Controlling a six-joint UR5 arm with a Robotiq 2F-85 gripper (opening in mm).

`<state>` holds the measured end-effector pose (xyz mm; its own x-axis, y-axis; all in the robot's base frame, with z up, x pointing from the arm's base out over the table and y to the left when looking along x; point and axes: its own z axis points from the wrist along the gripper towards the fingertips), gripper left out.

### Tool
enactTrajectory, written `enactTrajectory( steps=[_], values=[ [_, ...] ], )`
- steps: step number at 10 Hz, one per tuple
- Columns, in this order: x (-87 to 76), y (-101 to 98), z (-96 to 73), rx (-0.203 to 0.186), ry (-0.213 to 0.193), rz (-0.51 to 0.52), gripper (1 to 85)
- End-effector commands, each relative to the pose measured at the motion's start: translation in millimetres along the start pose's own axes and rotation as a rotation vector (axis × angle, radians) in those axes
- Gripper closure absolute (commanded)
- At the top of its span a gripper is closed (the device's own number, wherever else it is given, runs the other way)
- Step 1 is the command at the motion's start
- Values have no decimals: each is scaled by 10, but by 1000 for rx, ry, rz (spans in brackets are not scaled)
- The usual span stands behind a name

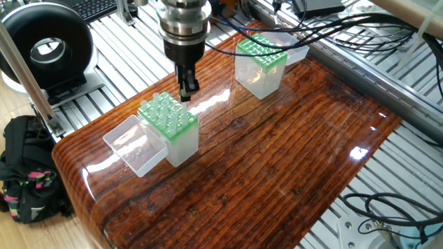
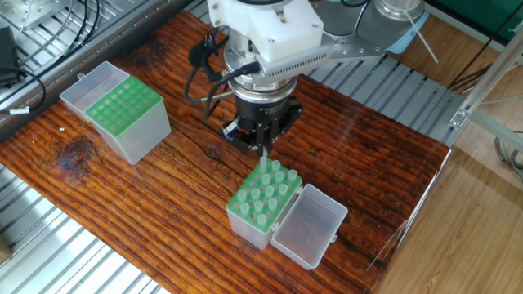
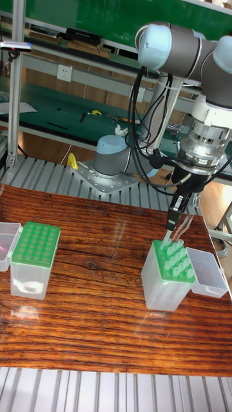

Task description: Transfer all large pipette tips from one holder to another

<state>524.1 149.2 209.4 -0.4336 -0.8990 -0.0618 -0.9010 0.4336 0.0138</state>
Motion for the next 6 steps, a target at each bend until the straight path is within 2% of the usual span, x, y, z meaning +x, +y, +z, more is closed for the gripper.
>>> enactTrajectory(
  steps=[1, 6],
  values=[
    [-28, 25, -117, -12, -6, 11, 847],
    [-57, 32, -190, -18, -7, 19, 847]
  ],
)
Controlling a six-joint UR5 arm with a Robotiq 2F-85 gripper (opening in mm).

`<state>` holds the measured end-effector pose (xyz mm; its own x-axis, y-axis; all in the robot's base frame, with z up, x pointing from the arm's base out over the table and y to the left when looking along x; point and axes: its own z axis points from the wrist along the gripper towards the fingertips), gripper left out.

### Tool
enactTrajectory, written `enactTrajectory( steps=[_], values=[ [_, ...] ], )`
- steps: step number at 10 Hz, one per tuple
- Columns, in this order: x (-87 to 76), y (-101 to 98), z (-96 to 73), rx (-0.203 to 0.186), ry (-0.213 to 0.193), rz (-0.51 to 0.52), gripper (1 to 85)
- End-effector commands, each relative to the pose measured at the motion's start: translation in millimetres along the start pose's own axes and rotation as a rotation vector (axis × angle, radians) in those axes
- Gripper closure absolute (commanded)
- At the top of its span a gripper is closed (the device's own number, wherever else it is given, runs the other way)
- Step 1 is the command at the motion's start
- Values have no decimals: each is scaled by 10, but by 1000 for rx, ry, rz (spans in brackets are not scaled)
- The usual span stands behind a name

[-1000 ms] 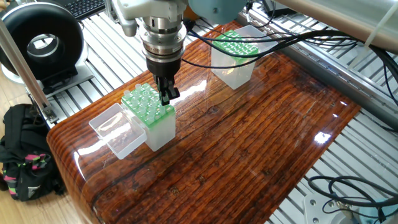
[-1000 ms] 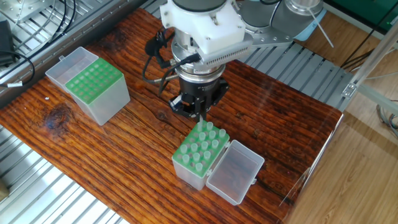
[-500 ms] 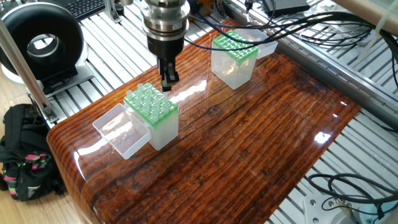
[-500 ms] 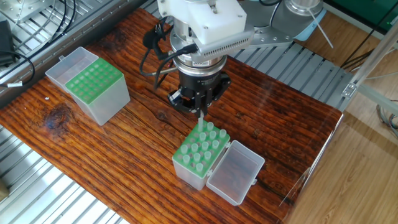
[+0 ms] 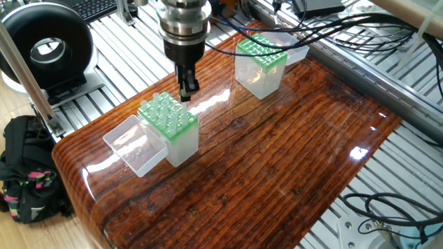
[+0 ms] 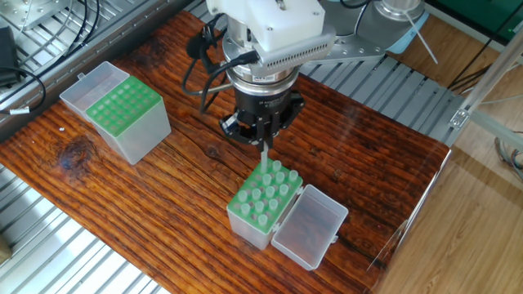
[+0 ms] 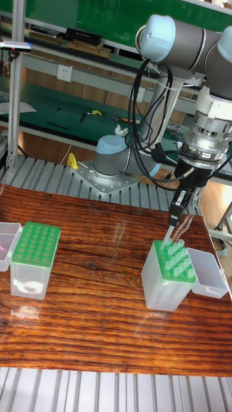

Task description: Transfer all large pipette tips from one holder to another

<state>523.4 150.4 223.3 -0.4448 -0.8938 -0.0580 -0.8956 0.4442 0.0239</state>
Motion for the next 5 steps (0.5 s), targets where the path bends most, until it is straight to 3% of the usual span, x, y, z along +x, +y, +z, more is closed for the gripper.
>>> enactTrajectory(
  steps=[1, 5],
  values=[
    [-39, 8, -53, -4, -8, 6, 847],
    [-55, -76, -25, 29, -14, 8, 847]
  ],
)
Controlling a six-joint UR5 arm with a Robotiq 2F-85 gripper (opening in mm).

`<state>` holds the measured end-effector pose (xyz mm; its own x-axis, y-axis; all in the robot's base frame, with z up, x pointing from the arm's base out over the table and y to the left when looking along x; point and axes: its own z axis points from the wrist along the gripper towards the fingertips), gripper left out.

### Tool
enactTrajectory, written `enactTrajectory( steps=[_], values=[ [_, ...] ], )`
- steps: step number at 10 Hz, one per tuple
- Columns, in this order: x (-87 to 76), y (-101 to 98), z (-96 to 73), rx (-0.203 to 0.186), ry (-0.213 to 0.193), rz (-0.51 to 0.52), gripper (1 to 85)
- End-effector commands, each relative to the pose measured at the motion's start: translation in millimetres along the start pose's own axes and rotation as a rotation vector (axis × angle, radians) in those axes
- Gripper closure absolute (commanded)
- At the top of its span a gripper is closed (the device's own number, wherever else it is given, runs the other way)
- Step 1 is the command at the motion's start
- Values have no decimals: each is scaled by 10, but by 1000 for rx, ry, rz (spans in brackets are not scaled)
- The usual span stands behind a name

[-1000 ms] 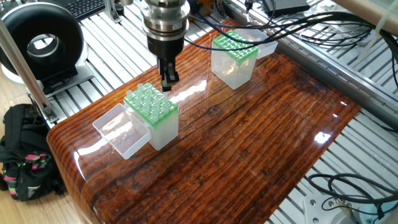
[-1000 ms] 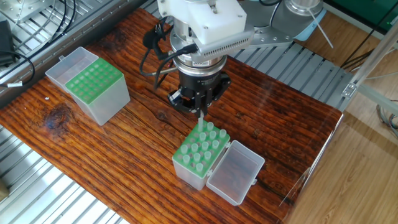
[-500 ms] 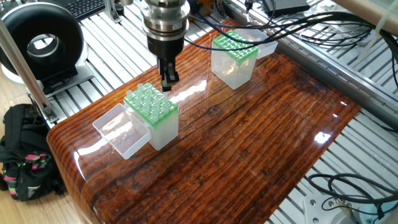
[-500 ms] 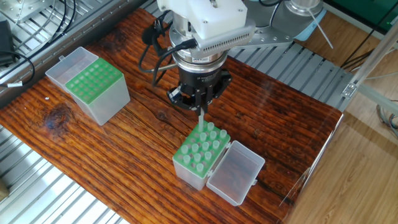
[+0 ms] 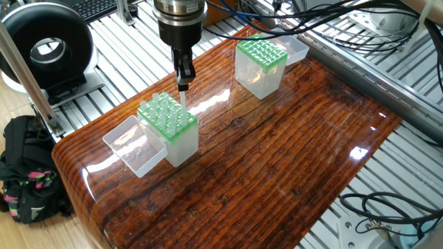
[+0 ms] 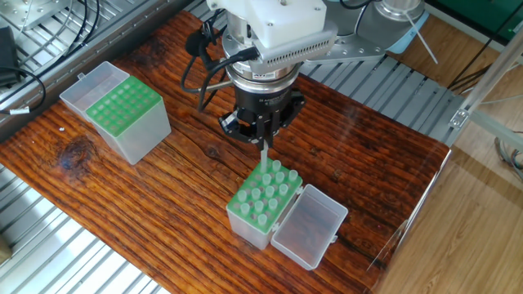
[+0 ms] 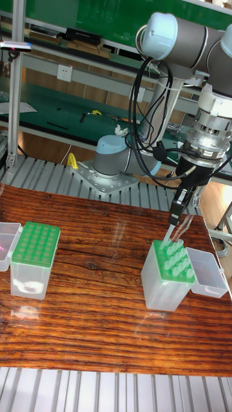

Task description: Transfer all large pipette tips from one holder to another

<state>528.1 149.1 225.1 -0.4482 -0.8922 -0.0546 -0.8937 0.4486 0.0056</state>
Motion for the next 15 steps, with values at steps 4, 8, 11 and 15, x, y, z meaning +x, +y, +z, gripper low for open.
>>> enactTrajectory(
  steps=[4, 8, 11, 15],
  values=[
    [-113, -101, -10, 38, -43, 11, 847],
    [-115, -131, -11, 50, -44, 9, 847],
    [-122, -137, -12, 52, -47, 9, 847],
    [-129, -169, -14, 64, -50, 15, 847]
  ],
)
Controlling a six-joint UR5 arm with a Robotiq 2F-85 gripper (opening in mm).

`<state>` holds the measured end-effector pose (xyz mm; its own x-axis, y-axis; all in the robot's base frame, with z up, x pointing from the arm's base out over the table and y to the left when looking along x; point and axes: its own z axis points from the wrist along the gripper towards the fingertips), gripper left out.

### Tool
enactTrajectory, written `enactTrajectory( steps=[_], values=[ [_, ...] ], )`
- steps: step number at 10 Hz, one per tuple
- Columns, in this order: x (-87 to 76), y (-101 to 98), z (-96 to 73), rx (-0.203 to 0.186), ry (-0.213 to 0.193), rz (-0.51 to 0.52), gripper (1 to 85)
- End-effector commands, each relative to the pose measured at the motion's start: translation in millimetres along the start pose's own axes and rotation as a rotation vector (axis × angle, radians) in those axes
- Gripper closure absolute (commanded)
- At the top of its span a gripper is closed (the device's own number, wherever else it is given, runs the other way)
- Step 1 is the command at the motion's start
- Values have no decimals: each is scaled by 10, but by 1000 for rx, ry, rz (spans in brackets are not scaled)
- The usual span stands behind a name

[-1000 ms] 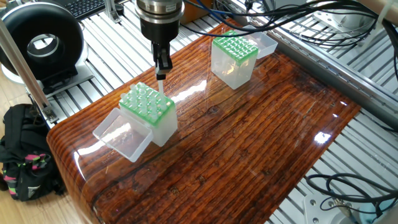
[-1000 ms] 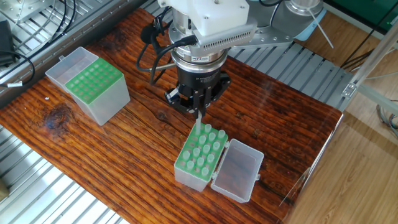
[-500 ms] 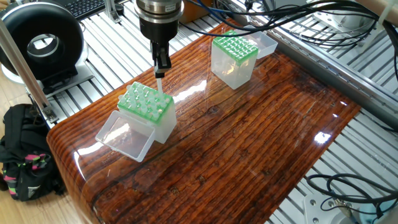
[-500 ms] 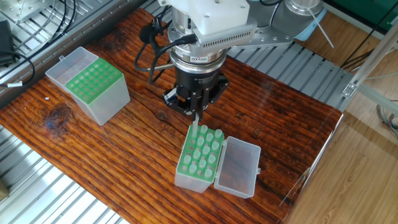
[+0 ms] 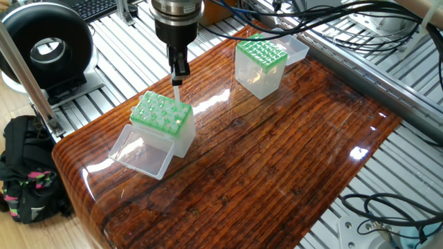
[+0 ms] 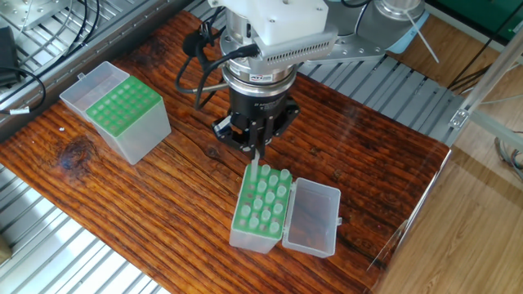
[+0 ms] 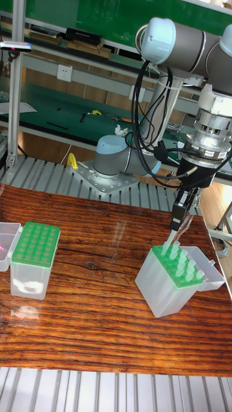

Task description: Transfer all large pipette tips from one holder to another

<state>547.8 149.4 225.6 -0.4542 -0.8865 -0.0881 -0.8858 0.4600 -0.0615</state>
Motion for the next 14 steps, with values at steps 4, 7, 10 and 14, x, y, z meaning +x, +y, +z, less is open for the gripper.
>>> enactTrajectory(
  steps=[4, 7, 10, 14],
  values=[
    [-44, 21, -13, -10, -18, 7, 847],
    [35, -57, -12, 19, 11, 3, 847],
    [82, -99, -23, 26, 25, 0, 847],
    [139, -137, -6, 35, 46, -4, 847]
  ],
)
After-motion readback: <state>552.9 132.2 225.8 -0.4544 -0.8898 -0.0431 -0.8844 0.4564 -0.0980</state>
